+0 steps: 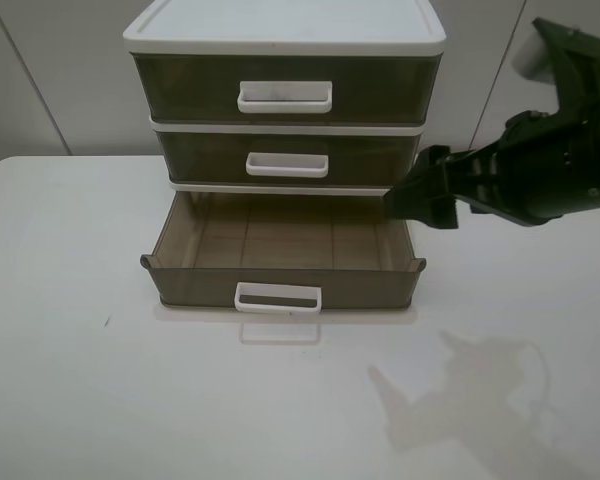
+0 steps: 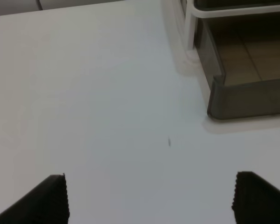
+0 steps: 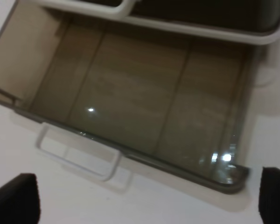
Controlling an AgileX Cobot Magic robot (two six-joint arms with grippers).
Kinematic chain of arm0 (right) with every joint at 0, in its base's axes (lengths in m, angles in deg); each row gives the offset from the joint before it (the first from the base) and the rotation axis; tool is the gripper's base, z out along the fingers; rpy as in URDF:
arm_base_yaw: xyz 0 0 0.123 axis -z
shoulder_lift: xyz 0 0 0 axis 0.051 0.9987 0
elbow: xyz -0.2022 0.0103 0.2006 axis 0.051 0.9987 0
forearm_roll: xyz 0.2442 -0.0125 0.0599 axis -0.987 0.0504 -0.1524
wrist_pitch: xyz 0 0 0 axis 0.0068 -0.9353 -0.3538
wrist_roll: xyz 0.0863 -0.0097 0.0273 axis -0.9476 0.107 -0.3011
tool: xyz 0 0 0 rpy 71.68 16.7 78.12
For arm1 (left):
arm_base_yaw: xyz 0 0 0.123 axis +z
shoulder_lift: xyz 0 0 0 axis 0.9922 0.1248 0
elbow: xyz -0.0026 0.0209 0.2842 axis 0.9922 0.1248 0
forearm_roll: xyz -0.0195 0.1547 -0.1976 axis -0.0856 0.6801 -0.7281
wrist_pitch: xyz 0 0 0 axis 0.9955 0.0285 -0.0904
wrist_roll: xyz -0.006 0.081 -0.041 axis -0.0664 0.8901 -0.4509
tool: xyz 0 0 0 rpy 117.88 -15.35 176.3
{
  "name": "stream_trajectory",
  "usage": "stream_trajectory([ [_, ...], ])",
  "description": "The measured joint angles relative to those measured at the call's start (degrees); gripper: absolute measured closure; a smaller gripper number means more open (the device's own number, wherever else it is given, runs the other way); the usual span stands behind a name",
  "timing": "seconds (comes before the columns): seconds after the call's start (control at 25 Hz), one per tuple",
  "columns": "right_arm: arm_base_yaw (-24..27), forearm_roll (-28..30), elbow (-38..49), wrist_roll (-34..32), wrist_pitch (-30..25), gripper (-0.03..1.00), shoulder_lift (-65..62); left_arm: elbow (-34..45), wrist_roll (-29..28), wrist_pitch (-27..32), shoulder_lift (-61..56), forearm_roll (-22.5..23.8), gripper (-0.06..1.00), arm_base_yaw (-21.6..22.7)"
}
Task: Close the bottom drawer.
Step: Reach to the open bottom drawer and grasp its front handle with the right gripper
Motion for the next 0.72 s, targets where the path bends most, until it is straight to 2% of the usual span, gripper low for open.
stream_trajectory([
  [0.16,-7.21,-4.54,-0.05,0.0,5.83,0.15,7.89,0.0,0.0,0.0,0.0,0.0,0.23,0.0],
  [0.32,-12.54,-4.58,-0.05,0.0,10.53,0.15,14.88,0.0,0.0,0.0,0.0,0.0,0.23,0.0],
  [0.64,-18.8,-4.19,-0.05,0.0,19.0,0.15,22.33,0.0,0.0,0.0,0.0,0.0,0.23,0.0],
  [0.72,-19.56,-4.19,-0.05,0.0,20.87,0.2,22.76,0.0,0.0,0.0,0.0,0.0,0.23,0.0],
])
